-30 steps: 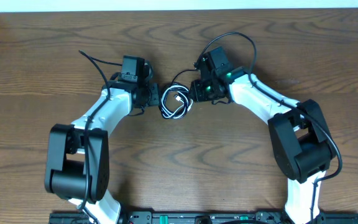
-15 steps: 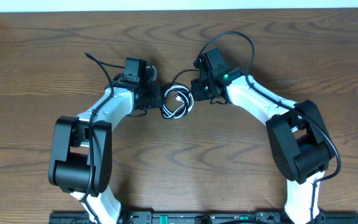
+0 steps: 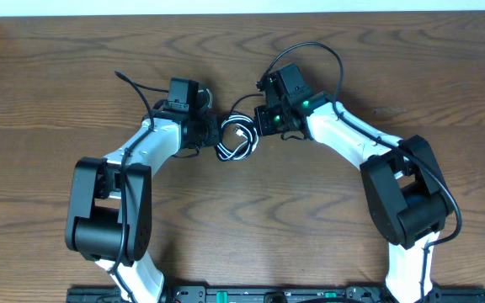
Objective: Untangle cables
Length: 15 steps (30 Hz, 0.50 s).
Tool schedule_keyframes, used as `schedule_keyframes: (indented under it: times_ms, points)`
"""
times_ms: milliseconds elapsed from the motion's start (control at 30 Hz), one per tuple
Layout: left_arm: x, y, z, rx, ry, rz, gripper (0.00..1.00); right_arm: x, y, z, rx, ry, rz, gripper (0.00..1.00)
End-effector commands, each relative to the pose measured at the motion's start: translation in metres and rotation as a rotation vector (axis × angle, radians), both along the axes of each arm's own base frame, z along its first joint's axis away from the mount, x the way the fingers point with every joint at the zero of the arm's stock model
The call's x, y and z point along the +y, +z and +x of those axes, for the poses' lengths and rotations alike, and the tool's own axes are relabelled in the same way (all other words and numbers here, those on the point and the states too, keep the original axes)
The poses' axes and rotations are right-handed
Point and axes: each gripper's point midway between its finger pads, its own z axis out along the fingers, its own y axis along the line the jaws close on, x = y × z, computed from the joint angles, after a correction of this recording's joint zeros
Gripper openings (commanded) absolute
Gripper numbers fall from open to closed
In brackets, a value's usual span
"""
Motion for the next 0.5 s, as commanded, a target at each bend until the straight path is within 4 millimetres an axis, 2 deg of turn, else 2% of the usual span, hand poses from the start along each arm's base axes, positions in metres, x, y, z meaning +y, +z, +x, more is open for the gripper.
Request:
schedule_keyframes:
  times_ms: [0,33,67,233,467]
  points:
    - [-0.002,-0.004,-0.005,0.009,-0.02,-0.006,0.19,0.013,0.0,-0.005,0.013,0.035,0.029,0.01]
    - [-0.002,-0.003,-0.004,0.003,-0.034,-0.002,0.1,0.014,-0.001,-0.005,0.013,0.037,0.029,0.01]
    - [-0.004,-0.002,-0.005,-0.005,-0.061,-0.006,0.08,0.015,-0.001,-0.006,0.014,0.039,0.029,0.01]
    - [-0.017,0.013,-0.006,-0.045,-0.151,-0.077,0.07,0.025,0.001,-0.011,0.003,0.061,0.035,0.01]
    - [-0.018,0.027,-0.006,-0.075,-0.171,-0.088,0.08,0.037,0.001,-0.016,-0.02,0.089,0.034,0.01]
